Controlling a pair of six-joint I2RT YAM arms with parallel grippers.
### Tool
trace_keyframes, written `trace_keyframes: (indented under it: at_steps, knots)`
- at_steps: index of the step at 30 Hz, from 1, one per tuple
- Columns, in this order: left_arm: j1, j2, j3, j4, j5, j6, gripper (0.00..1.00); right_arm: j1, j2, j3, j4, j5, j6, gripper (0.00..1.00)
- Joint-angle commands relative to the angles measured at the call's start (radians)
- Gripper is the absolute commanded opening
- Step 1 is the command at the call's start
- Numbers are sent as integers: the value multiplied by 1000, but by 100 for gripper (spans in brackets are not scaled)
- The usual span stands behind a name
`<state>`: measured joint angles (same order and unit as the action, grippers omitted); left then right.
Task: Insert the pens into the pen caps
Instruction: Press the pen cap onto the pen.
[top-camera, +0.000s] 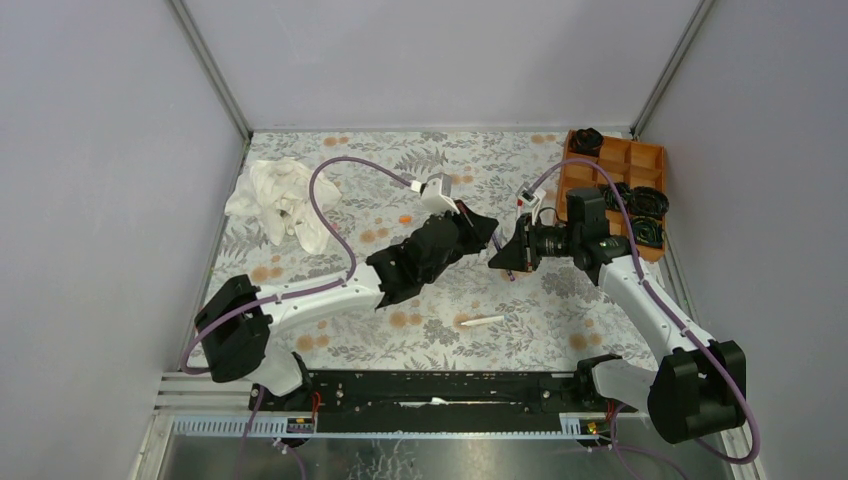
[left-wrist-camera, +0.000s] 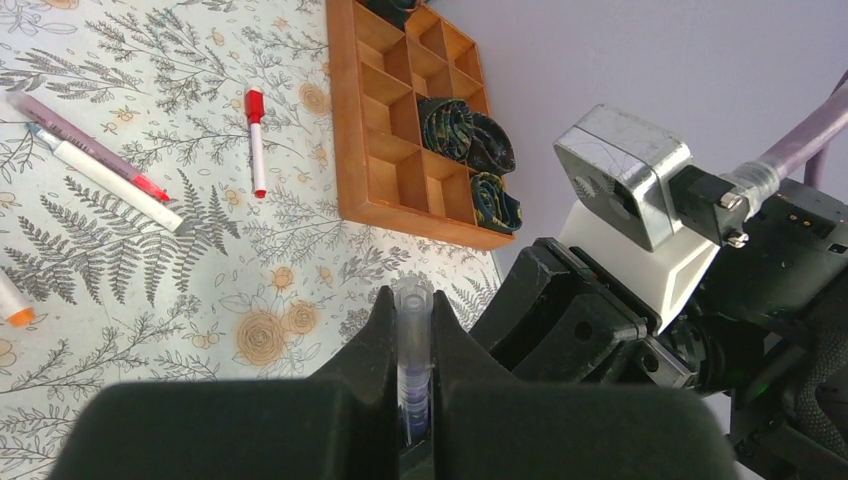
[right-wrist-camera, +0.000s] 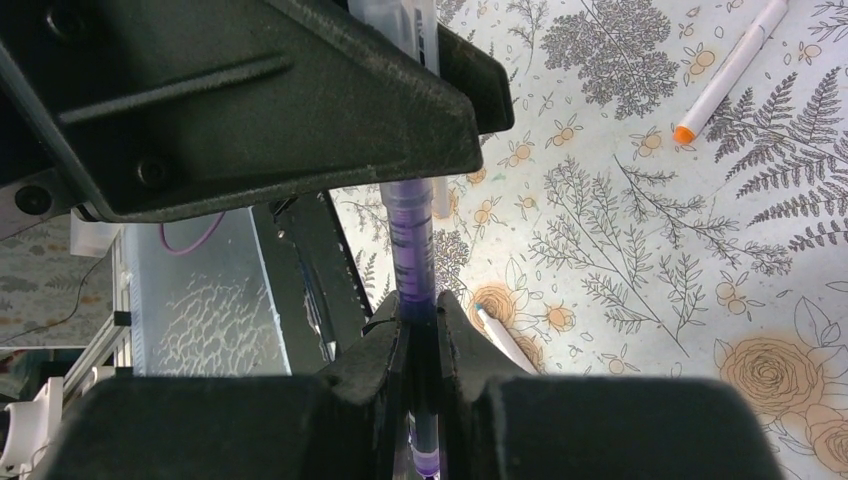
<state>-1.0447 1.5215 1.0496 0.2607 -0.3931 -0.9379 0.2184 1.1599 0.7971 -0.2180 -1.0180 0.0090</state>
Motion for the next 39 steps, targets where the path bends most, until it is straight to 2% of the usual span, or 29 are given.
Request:
trace_keyframes:
  at_steps: [1,3,8,12,18,23,28,32,36,39]
  knots:
    - [-164,39,-13,-127,485,6,0,-11,8,123,321,163,47,0]
    - [-165,29,-24,-129,477,9,0,-20,6,129,320,189,53,0]
    - [-155,-27,-60,-147,369,1,0,-27,5,97,349,122,81,0]
    - [-124,-76,-47,-187,274,3,17,-25,-11,50,374,70,91,0]
    - [-70,-79,31,-212,252,27,43,-25,-25,2,395,17,90,0]
    - [-61,-113,44,-213,249,61,58,-25,-26,-5,400,-4,85,0]
    - [-54,-252,-44,-252,205,151,70,-31,-29,-11,398,-35,54,0]
    - [-15,-413,-151,-241,214,265,80,-52,-24,-25,425,-165,16,0]
    - [27,-523,-228,-216,221,383,98,-71,-16,-31,425,-332,-48,0]
    - [89,-560,-246,-210,299,454,99,-71,-13,-28,354,-422,-147,0]
